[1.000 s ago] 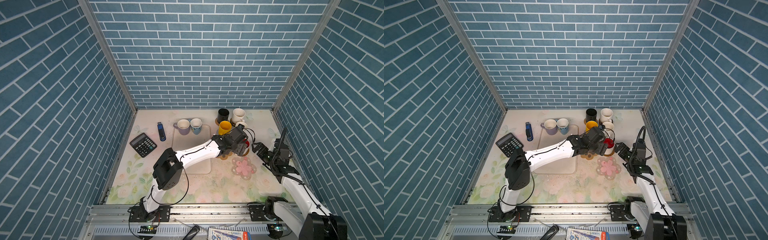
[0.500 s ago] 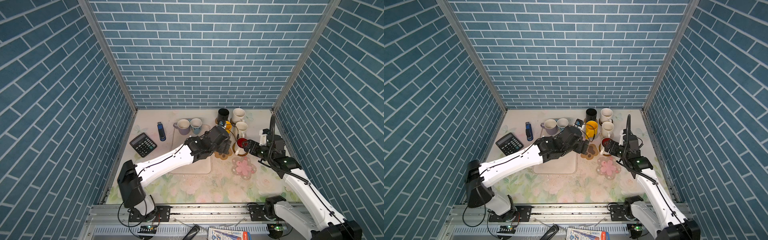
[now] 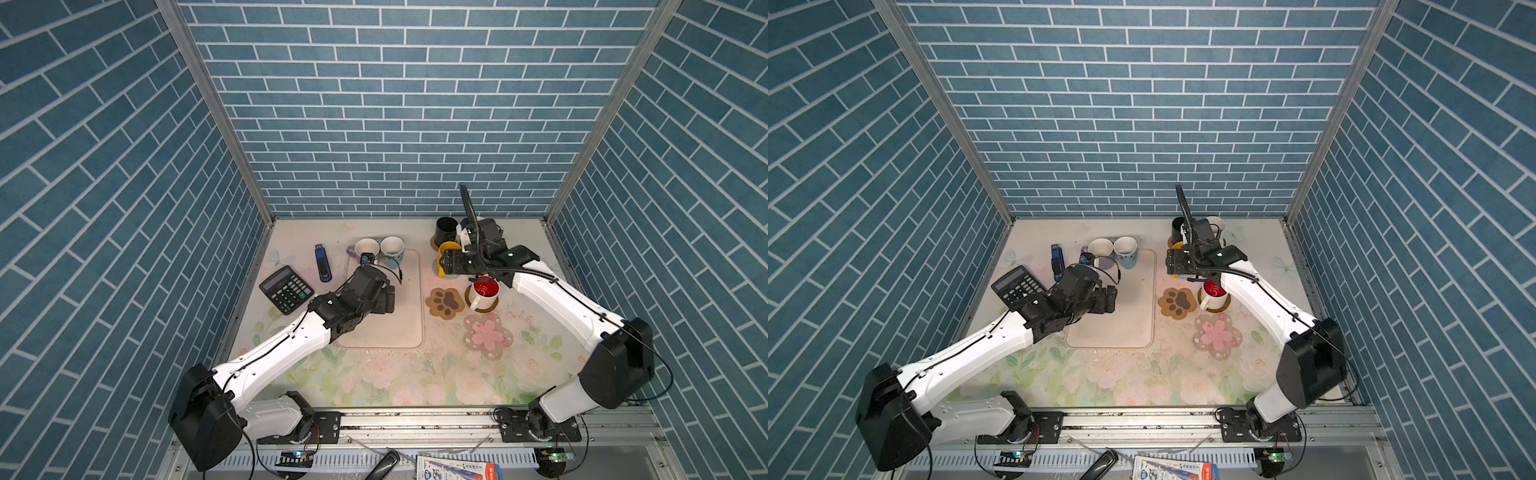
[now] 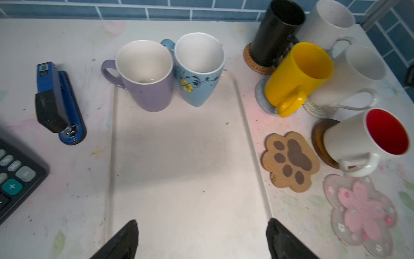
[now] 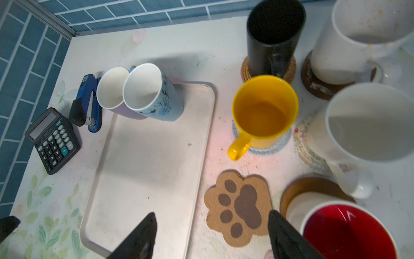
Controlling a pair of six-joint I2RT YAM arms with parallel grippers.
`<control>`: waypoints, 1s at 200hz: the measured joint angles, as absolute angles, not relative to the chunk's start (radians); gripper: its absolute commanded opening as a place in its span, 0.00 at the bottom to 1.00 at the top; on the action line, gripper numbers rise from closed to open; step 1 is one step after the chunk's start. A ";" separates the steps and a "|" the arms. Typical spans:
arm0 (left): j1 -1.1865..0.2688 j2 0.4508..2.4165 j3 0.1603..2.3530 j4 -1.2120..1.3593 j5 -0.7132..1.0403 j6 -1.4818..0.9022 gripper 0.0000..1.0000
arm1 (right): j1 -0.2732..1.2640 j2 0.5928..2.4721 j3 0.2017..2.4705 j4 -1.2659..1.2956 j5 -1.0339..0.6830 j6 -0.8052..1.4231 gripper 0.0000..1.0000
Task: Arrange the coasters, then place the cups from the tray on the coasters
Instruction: 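Raise the left gripper back over the tray while the right moves above the yellow mug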
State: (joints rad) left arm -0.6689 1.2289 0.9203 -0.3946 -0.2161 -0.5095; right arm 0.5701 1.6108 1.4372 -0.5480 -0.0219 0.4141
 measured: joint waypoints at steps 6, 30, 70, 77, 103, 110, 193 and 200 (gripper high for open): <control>-0.643 1.229 0.904 -0.378 -0.202 -0.516 0.83 | 0.575 1.643 1.473 -0.554 -0.020 0.410 0.77; -0.544 1.252 0.865 -0.319 -0.148 -0.542 0.60 | 0.579 1.749 1.574 -0.558 -0.014 0.392 0.77; -0.438 1.393 0.883 -0.234 -0.091 -0.562 0.40 | 0.579 1.885 1.695 -0.565 -0.008 0.360 0.77; -0.421 1.423 0.897 -0.223 -0.082 -0.569 0.41 | 0.579 1.905 1.714 -0.565 -0.008 0.356 0.77; -0.344 1.532 0.989 -0.196 -0.048 -0.590 0.53 | 0.579 1.938 1.738 -0.561 -0.013 0.333 0.78; -0.323 1.562 1.025 -0.195 -0.040 -0.593 0.56 | 0.579 1.940 1.738 -0.561 -0.012 0.329 0.78; -0.180 1.927 1.550 -0.305 -0.001 -0.572 0.68 | 0.579 1.847 1.583 -0.426 -0.012 0.297 0.80; -0.179 1.954 1.588 -0.324 0.000 -0.569 0.68 | 0.578 1.837 1.567 -0.416 -0.010 0.295 0.81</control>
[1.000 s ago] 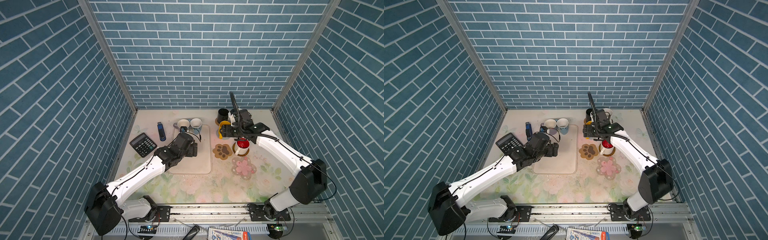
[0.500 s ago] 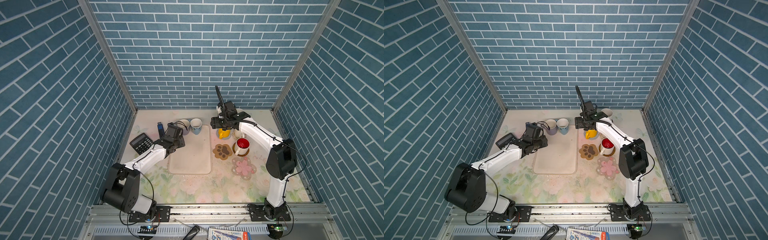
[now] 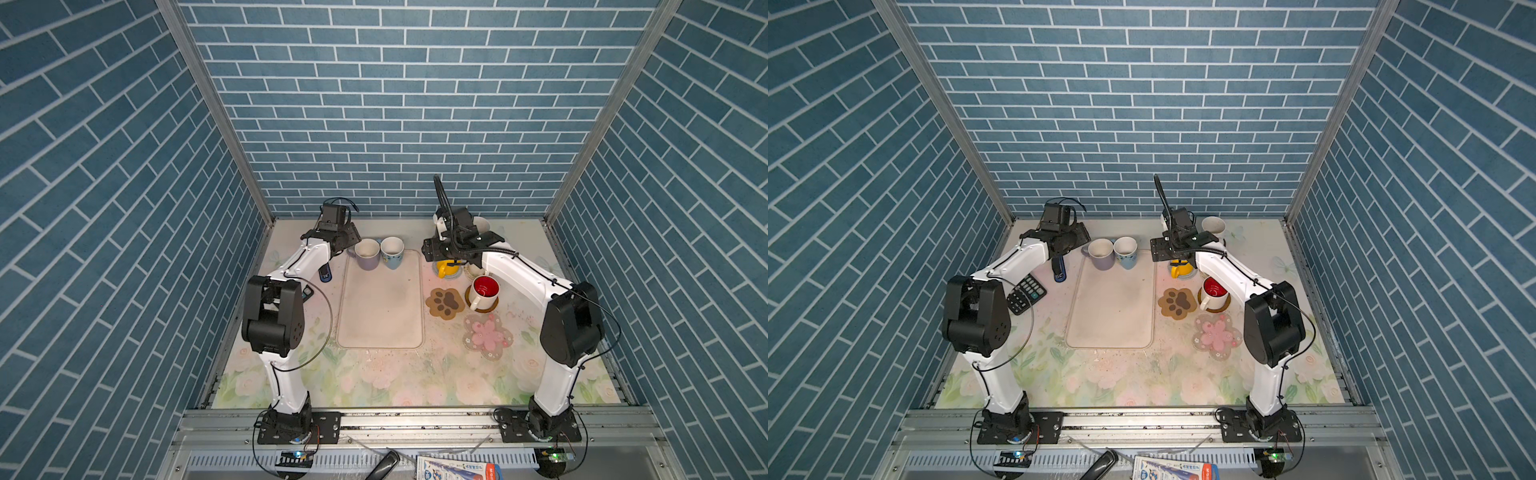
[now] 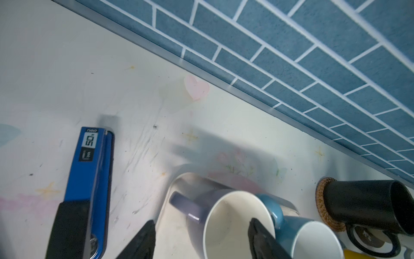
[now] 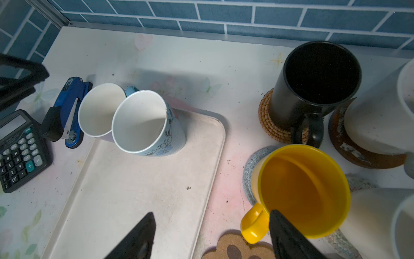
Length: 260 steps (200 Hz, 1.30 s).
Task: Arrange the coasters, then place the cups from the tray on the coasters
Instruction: 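Raise the left gripper back over the tray while the right moves above the yellow mug, then lower the left gripper over the lavender mug on the tray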
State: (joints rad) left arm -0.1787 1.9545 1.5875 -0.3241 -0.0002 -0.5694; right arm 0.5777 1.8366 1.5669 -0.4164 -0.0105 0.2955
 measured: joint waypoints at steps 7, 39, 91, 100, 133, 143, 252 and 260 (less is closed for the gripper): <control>-0.177 1.980 1.620 -0.342 0.001 -0.567 0.68 | 0.577 1.829 1.557 -0.407 -0.010 0.292 0.81; -0.167 2.088 1.737 -0.422 0.002 -0.560 0.67 | 0.575 1.813 1.551 -0.374 -0.004 0.284 0.81; -0.152 2.180 1.817 -0.521 0.007 -0.549 0.45 | 0.573 1.784 1.530 -0.356 0.001 0.280 0.81; -0.149 2.185 1.821 -0.525 0.014 -0.543 0.42 | 0.573 1.783 1.529 -0.355 0.002 0.280 0.81; -0.141 2.188 1.816 -0.536 0.031 -0.543 0.33 | 0.571 1.776 1.509 -0.353 0.004 0.281 0.81; -0.141 2.186 1.805 -0.529 0.036 -0.542 0.32 | 0.571 1.771 1.504 -0.355 0.004 0.281 0.81; -0.165 1.977 1.415 -0.398 0.072 -0.580 0.27 | 0.571 1.648 1.405 -0.351 -0.006 0.291 0.81; -0.175 1.952 1.387 -0.389 0.071 -0.583 0.27 | 0.571 1.641 1.394 -0.351 -0.010 0.292 0.81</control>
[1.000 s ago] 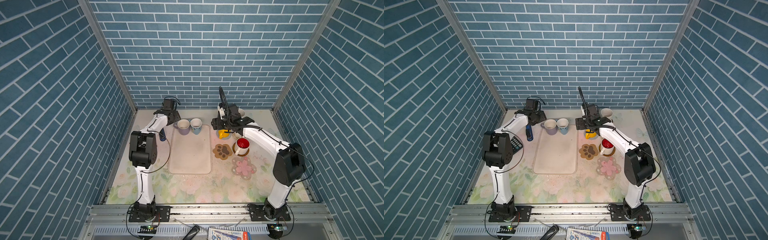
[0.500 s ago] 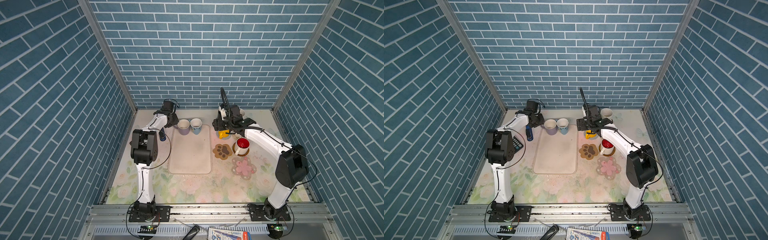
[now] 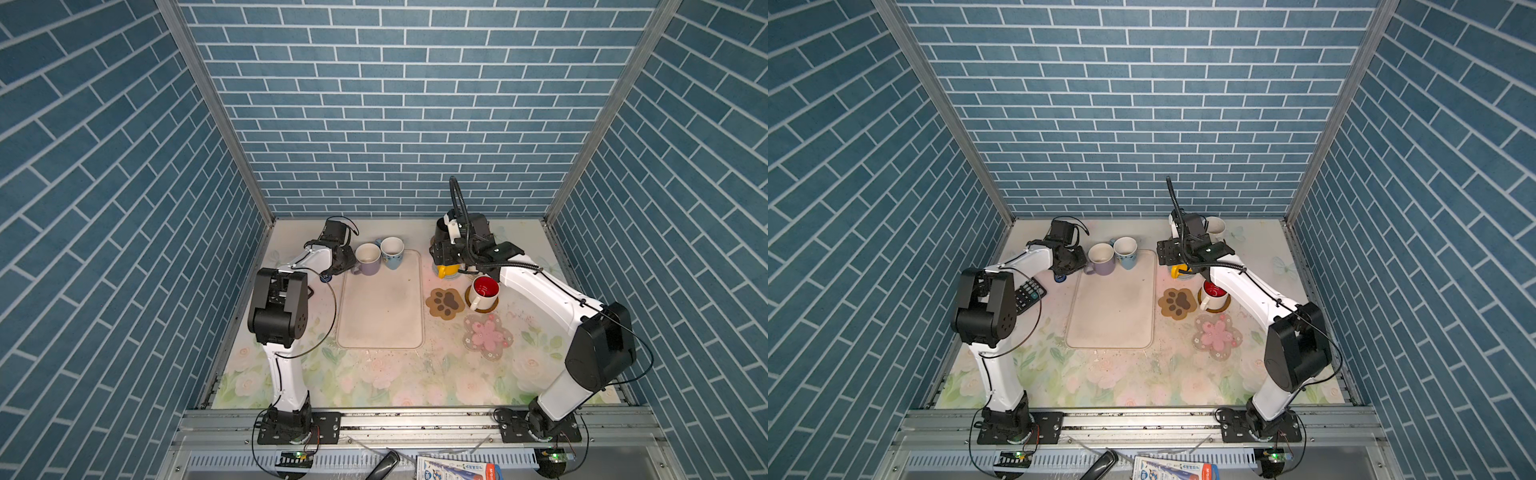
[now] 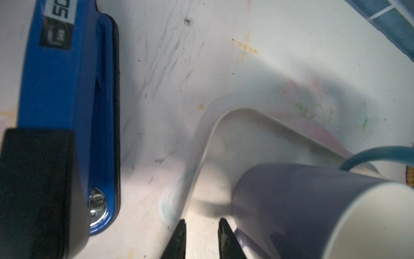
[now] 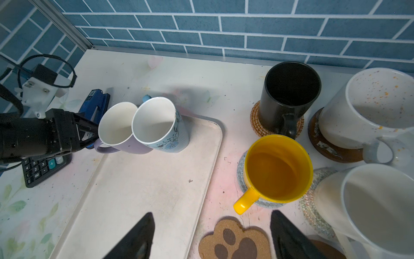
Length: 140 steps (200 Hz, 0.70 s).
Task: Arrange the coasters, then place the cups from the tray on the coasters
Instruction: 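Lower the left gripper over the lavender mug on the tray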
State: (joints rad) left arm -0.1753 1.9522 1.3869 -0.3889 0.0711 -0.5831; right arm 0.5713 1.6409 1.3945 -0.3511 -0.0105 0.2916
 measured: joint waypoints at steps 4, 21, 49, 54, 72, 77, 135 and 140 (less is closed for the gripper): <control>-0.181 1.940 1.373 -0.384 0.069 -0.585 0.27 | 0.571 1.638 1.389 -0.352 -0.013 0.292 0.81; -0.211 1.887 1.316 -0.359 0.065 -0.591 0.29 | 0.571 1.627 1.365 -0.355 -0.026 0.302 0.82; -0.246 1.800 1.221 -0.319 0.065 -0.598 0.33 | 0.571 1.597 1.330 -0.376 -0.046 0.317 0.82; -0.250 1.785 1.207 -0.316 0.065 -0.597 0.34 | 0.571 1.589 1.325 -0.378 -0.050 0.318 0.81; -0.253 1.740 1.177 -0.315 0.065 -0.590 0.40 | 0.571 1.551 1.305 -0.386 -0.059 0.320 0.81; -0.253 1.731 1.173 -0.315 0.065 -0.588 0.42 | 0.571 1.539 1.300 -0.386 -0.061 0.324 0.82; -0.276 1.613 1.143 -0.325 0.037 -0.504 0.53 | 0.571 1.473 1.271 -0.389 -0.091 0.353 0.83; -0.284 1.606 1.143 -0.328 0.028 -0.497 0.54 | 0.571 1.473 1.269 -0.389 -0.095 0.356 0.83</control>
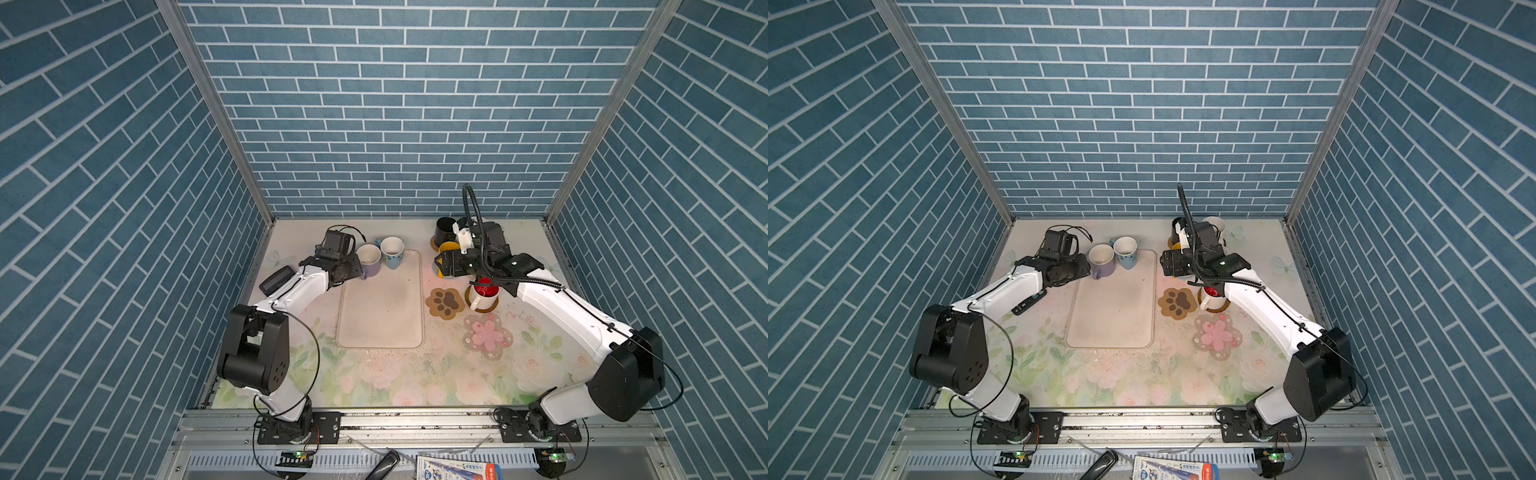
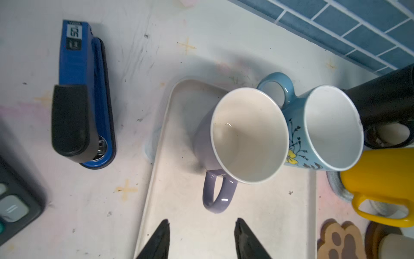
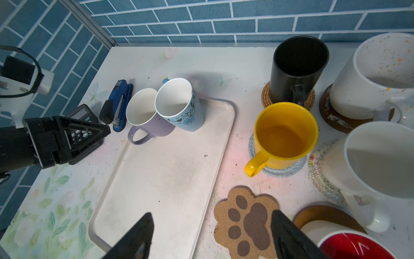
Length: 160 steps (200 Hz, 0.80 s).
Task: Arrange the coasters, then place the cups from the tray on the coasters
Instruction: 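Lower the left gripper over the lavender mug on the tray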
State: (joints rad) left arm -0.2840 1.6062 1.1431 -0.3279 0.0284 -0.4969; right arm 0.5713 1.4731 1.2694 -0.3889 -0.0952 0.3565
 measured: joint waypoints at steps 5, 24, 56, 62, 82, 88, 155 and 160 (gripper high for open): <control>-0.294 1.600 1.143 -0.330 0.020 -0.489 0.55 | 0.571 1.473 1.267 -0.389 -0.100 0.360 0.83; -0.327 1.586 1.143 -0.336 0.001 -0.457 0.57 | 0.571 1.473 1.266 -0.389 -0.115 0.368 0.83; -0.339 1.586 1.143 -0.336 -0.003 -0.422 0.57 | 0.571 1.475 1.266 -0.387 -0.130 0.375 0.83; -0.339 1.589 1.143 -0.332 -0.004 -0.417 0.57 | 0.571 1.475 1.266 -0.387 -0.132 0.379 0.83; -0.338 1.616 1.144 -0.315 -0.007 -0.403 0.57 | 0.571 1.476 1.266 -0.381 -0.136 0.388 0.83; -0.339 1.630 1.144 -0.311 -0.007 -0.401 0.57 | 0.571 1.477 1.266 -0.380 -0.136 0.388 0.83; -0.339 1.756 1.144 -0.270 -0.007 -0.385 0.53 | 0.571 1.539 1.264 -0.384 -0.131 0.387 0.83; -0.339 1.759 1.145 -0.268 -0.009 -0.384 0.52 | 0.571 1.542 1.264 -0.385 -0.130 0.387 0.82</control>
State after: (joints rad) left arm -0.3386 1.7588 1.1446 -0.2684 -0.0093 -0.3843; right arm 0.5713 1.5421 1.2640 -0.3847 -0.1303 0.3870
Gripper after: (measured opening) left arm 0.538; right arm 0.828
